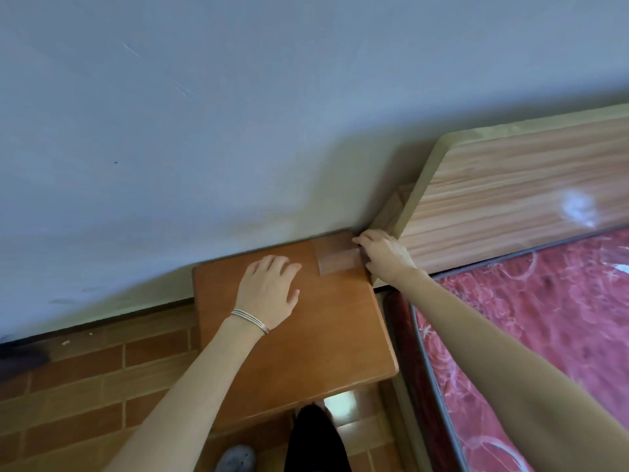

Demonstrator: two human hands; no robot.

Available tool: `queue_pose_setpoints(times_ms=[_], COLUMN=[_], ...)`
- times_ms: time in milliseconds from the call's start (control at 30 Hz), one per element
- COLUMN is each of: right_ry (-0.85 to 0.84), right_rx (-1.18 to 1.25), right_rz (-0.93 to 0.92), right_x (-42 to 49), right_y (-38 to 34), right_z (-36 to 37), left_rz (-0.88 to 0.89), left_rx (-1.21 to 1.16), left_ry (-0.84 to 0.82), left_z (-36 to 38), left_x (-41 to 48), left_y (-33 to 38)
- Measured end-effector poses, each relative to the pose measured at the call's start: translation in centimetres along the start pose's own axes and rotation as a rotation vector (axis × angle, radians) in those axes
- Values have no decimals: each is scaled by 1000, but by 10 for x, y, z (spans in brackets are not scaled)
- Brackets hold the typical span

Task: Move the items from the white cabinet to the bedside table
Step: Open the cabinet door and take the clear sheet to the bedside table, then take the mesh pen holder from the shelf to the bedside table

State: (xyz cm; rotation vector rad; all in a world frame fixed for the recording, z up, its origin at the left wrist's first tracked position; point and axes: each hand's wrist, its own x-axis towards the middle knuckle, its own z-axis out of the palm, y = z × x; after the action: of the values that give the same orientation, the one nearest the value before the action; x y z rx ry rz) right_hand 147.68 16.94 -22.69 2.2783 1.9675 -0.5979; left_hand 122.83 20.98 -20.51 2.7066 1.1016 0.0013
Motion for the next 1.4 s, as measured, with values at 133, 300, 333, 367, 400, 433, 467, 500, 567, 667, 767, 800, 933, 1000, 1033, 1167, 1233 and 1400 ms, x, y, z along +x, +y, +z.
queue_pose_setpoints(times_ms=[133,300,333,367,400,433,467,500,567,667,767,800,933,1000,1033,1167,1233,1400], right_ry=[125,221,241,266,288,300,311,331,381,430,498,515,503,484,480,444,405,344], right_rx=[-50,-115,-118,-124,-138,-152,-159,-157,-136,-97,-54,-43,20,47,56,95,126,200], right_rz=[4,148,192,239,284,325,367,416,520,685,870,934,1218,1363,1429,1700,1816,2059], right_x=[-52,-145,-164,-183,-203,-224,-245,-266,-311,-384,-467,-496,-601,-650,-673,-762,-804,-897], right_y=[-14,-46,-54,-62,-71,-80,-90,-100,-122,-159,-196,-209,-269,-305,-325,-417,-466,-597], right_z=[-31,-63,-65,-66,-66,-65,-63,-61,-56,-44,-21,-12,29,51,61,97,114,153], left_rz=[96,290,325,368,417,470,529,592,720,911,1110,1181,1493,1644,1713,1977,2098,2352], left_rx=[26,51,50,49,51,52,53,57,62,38,6,0,4,-4,-11,-50,-97,-178], left_ry=[51,88,84,83,84,82,80,80,93,88,30,8,-38,-54,-62,-89,-89,-173], left_z=[-30,-66,-73,-80,-87,-93,-99,-105,-115,-125,-125,-124,-118,-115,-113,-109,-106,-98], left_x=[0,-8,-13,-18,-24,-31,-40,-48,-69,-106,-158,-178,-267,-312,-335,-450,-517,-696], left_y=[10,32,39,45,51,58,66,74,93,130,176,193,258,291,306,362,380,389])
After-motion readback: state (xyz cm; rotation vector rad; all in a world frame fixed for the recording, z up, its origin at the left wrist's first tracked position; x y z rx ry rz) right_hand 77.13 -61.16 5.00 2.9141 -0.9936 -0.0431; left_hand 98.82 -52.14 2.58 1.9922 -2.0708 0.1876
